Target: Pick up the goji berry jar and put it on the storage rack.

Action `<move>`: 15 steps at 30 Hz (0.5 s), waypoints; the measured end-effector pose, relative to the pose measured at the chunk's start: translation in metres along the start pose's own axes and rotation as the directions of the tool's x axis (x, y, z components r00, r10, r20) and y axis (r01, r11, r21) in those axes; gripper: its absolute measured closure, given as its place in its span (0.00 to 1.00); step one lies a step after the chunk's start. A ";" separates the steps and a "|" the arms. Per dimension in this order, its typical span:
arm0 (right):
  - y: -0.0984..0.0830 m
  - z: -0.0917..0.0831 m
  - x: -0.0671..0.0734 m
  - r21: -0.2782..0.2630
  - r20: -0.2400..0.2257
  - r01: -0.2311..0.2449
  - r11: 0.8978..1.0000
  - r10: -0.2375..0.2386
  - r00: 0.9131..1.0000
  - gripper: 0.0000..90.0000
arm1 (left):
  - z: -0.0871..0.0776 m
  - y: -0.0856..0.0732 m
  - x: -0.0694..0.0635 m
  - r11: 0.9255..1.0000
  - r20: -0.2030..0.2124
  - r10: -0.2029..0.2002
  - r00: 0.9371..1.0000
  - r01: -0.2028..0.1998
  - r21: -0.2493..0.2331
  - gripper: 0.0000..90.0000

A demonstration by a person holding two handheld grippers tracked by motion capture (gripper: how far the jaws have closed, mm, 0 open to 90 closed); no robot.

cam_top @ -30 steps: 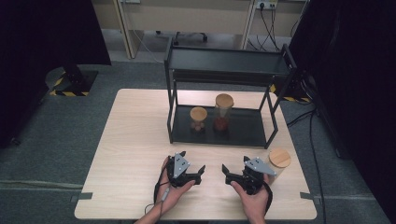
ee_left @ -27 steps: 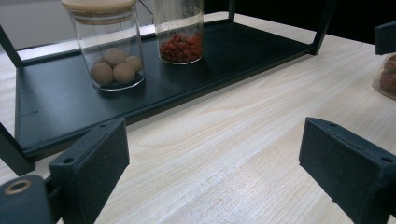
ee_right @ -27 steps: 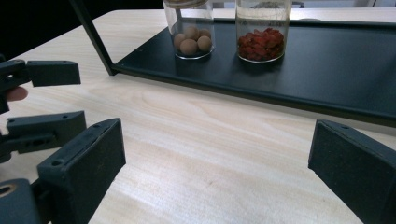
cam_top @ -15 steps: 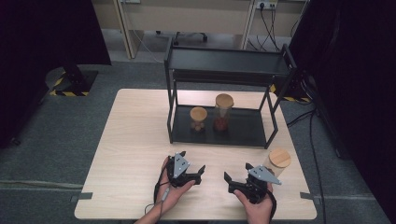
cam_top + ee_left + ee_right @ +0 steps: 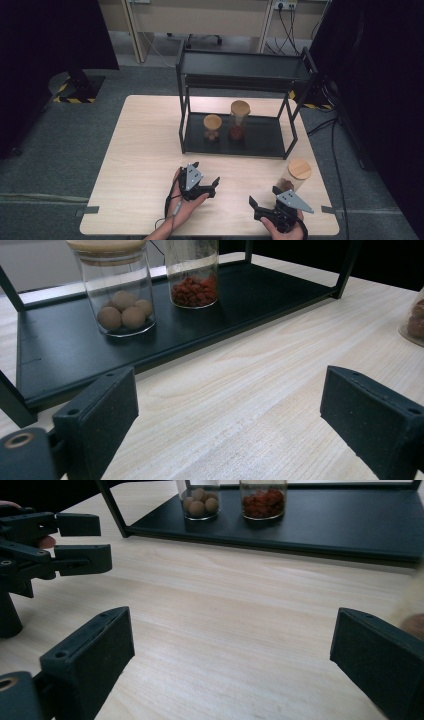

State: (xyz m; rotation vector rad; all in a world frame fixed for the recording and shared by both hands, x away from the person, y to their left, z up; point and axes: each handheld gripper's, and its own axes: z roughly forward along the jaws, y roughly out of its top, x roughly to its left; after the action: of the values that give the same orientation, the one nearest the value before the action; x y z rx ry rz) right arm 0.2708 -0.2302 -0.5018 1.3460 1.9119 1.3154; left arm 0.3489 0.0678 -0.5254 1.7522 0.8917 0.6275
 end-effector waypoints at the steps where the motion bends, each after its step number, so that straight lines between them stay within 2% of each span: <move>1: -0.001 -0.002 -0.001 -0.004 0.005 -0.005 1.000 0.005 1.000 0.04 | 0.000 0.000 0.000 1.000 0.000 0.001 1.000 -0.001 0.000 0.09; 15: -0.009 -0.035 -0.024 -0.057 0.072 -0.086 0.995 0.090 0.993 0.04 | 0.000 0.000 0.000 1.000 -0.001 -0.003 1.000 0.003 0.002 0.09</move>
State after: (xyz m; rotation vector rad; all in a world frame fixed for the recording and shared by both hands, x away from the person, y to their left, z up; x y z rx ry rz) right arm 0.2491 -0.2678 -0.4975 1.4472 1.7735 1.3290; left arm 0.3490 0.0678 -0.5253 1.7520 0.8956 0.6264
